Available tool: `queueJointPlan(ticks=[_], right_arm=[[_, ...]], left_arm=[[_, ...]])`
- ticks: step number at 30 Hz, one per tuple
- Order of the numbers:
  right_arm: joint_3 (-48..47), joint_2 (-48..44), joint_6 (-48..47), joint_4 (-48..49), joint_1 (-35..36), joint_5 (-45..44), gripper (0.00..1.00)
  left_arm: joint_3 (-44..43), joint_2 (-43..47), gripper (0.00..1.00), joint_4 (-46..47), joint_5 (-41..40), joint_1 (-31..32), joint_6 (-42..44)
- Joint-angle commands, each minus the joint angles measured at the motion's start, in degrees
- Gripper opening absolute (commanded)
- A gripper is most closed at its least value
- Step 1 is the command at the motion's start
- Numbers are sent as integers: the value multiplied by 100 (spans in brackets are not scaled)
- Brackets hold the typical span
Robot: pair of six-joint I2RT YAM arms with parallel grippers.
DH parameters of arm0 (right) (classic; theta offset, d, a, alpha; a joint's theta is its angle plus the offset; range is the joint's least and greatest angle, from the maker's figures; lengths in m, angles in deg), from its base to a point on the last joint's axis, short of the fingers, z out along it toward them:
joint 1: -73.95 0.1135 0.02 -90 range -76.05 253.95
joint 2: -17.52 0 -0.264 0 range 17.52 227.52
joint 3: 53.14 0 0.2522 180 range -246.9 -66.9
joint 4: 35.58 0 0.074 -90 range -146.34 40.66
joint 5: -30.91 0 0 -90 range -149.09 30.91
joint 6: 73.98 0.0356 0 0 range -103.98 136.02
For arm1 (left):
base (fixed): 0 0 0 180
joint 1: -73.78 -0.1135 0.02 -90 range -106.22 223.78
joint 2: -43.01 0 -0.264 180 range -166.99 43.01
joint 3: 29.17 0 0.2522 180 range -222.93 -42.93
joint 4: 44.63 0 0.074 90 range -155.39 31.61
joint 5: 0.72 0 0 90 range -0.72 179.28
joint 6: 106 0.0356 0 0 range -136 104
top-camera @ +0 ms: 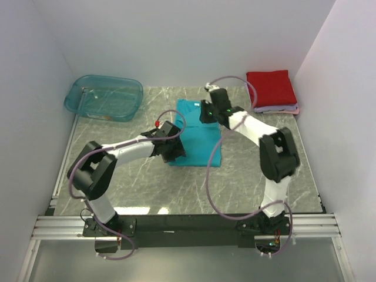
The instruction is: Fold and stack the t-shirts
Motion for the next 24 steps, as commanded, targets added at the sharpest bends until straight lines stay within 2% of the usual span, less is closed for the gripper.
queueJointPlan(ticks=[1, 6, 8, 11, 17, 20, 24], right_arm=[[942, -1111, 855, 321, -354, 1340, 34], [2514, -1973, 1751, 1068, -451, 2565, 35], [3060, -2123, 2094, 1376, -530, 3151, 35], [3606, -2133, 2289, 1825, -688, 3523, 35], [4231, -1448, 2780, 2370, -1214, 4305, 36], [4503, -939, 3018, 2660, -1487, 4737, 36], [4715, -858, 3186, 2871, -1813, 4974, 37]], left_arm=[[-412, 684, 62, -244, -337, 13, 223], [-264, 1045, 63, 212, -312, -40, 407], [-106, 914, 58, 388, 46, -224, 425], [175, 659, 51, 757, 478, -523, 373], [597, 158, 45, 969, 1024, -787, 197], [957, 174, 43, 1065, 1217, -945, -14], [1282, 359, 43, 1005, 1200, -1094, -76]])
